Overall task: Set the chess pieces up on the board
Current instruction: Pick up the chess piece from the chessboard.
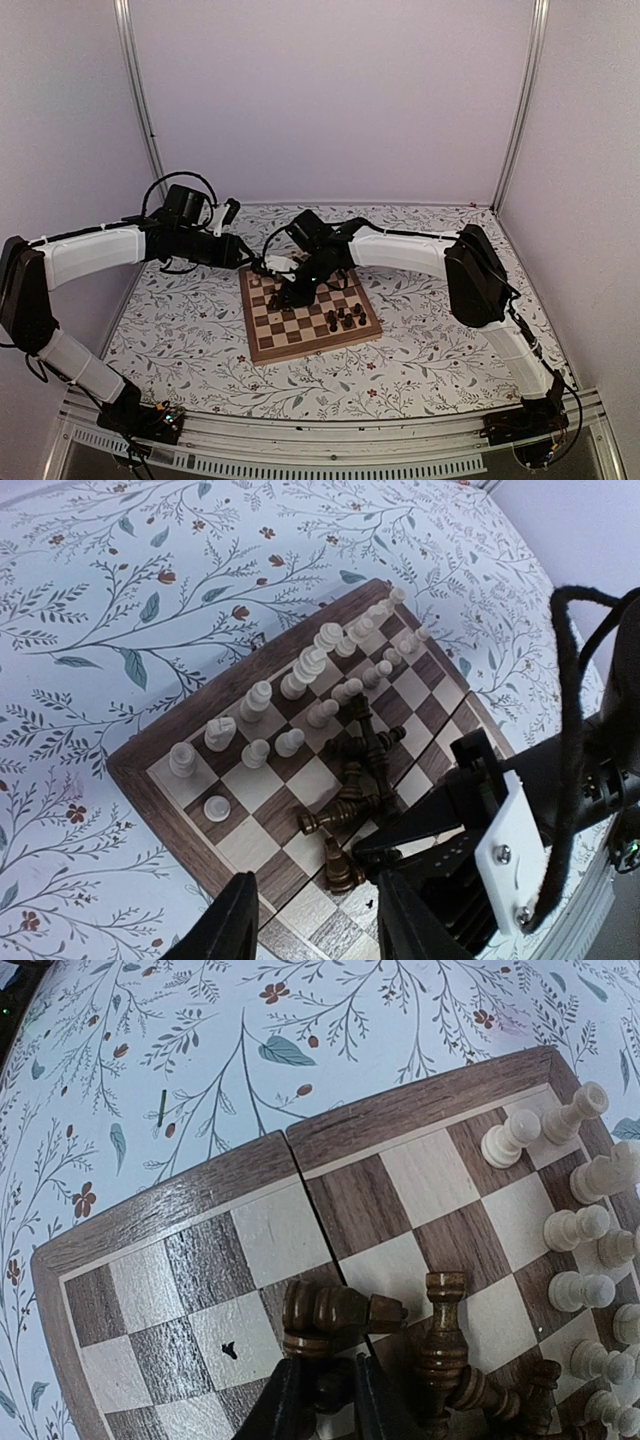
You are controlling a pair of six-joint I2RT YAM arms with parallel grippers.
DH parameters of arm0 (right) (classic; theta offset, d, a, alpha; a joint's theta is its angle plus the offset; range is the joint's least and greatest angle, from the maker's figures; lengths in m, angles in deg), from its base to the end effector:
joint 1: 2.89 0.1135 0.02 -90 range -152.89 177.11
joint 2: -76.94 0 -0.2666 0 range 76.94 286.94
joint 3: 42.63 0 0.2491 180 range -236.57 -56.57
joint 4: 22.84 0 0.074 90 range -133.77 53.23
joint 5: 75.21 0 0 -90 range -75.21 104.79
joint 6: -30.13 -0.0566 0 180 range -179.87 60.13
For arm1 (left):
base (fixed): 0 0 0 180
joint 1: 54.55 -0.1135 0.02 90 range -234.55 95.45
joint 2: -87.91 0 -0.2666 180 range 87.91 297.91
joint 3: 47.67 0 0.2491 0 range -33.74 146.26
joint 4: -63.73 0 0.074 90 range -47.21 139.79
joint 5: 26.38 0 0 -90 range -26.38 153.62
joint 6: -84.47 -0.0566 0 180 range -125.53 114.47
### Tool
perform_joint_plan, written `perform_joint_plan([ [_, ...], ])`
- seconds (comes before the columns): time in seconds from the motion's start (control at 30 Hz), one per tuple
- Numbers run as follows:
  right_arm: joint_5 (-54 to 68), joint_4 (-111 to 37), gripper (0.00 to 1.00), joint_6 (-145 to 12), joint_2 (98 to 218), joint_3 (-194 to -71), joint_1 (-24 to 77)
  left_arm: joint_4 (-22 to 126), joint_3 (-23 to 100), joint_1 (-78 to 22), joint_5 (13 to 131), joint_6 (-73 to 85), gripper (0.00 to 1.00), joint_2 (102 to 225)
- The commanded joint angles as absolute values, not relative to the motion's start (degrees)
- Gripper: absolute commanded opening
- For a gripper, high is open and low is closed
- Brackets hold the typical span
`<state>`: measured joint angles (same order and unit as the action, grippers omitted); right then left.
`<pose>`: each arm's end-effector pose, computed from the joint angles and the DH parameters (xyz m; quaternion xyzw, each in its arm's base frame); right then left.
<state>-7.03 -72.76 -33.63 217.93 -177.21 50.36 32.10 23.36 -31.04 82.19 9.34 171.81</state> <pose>0.3091 0.4492 0.1482 -0.6431 0.6876 0.2426 0.2342 0.2913 -0.1464 0.2336 0.1308 0.9028 -0.2660 0.3115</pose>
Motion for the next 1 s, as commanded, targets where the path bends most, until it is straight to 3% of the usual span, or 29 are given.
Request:
perform_joint_plan([
  [0.0,-7.4,-72.6,0.16,-34.6,219.0,-178.7,50.6,32.2,24.7,-31.1,83.4,9.6,0.44,171.1],
  [0.3,-7.9,-72.4,0.05,-34.8,213.6,-175.8,50.6,32.2,24.7,-31.1,83.8,9.8,0.44,171.7],
  [0.97,-8.9,-70.6,0.03,-33.7,203.5,-165.6,50.7,31.2,25.4,-30.0,85.8,10.6,0.42,175.3],
])
